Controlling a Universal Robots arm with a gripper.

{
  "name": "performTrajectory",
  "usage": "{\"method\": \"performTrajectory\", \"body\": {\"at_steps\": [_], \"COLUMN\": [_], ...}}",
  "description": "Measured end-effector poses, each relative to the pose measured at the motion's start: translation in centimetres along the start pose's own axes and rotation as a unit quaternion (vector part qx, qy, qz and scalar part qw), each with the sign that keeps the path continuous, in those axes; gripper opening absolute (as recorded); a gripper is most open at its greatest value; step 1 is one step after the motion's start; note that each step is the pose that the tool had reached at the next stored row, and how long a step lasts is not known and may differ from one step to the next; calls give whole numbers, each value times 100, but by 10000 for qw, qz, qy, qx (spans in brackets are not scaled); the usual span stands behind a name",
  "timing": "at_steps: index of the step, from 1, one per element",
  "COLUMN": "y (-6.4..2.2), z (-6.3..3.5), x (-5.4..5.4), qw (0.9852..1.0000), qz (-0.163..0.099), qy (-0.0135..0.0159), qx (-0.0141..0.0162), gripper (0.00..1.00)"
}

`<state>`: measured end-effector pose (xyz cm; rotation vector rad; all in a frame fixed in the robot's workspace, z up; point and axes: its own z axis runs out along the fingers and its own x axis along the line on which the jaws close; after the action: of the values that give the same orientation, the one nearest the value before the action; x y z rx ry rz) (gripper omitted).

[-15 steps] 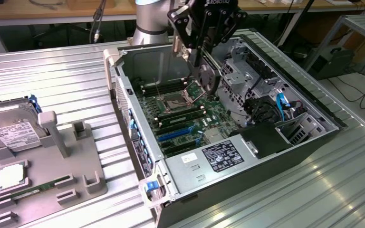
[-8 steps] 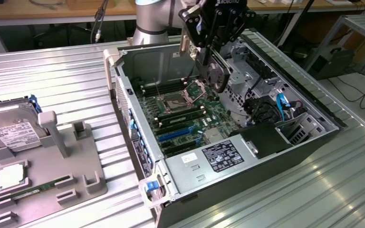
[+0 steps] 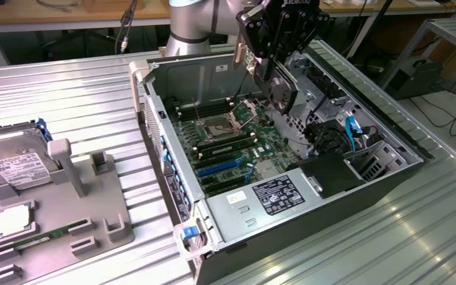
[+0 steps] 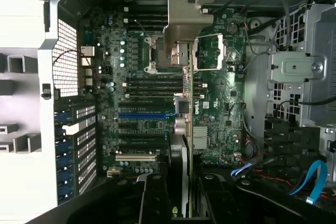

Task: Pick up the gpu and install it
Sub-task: 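Pick up the gpu and move the gpu toward the slot, then insert the gpu into the slot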

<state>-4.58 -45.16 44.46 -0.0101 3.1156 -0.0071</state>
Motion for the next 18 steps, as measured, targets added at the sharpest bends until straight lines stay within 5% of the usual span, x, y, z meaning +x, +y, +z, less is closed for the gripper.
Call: {"method": "performTrajectory", "body": {"at_steps": [18], "y": [1], "z": [0], "x": [-2], "qw": [9999], "qz": [-124], "qy": [-1], "qx": [-3], "gripper": [27]}}
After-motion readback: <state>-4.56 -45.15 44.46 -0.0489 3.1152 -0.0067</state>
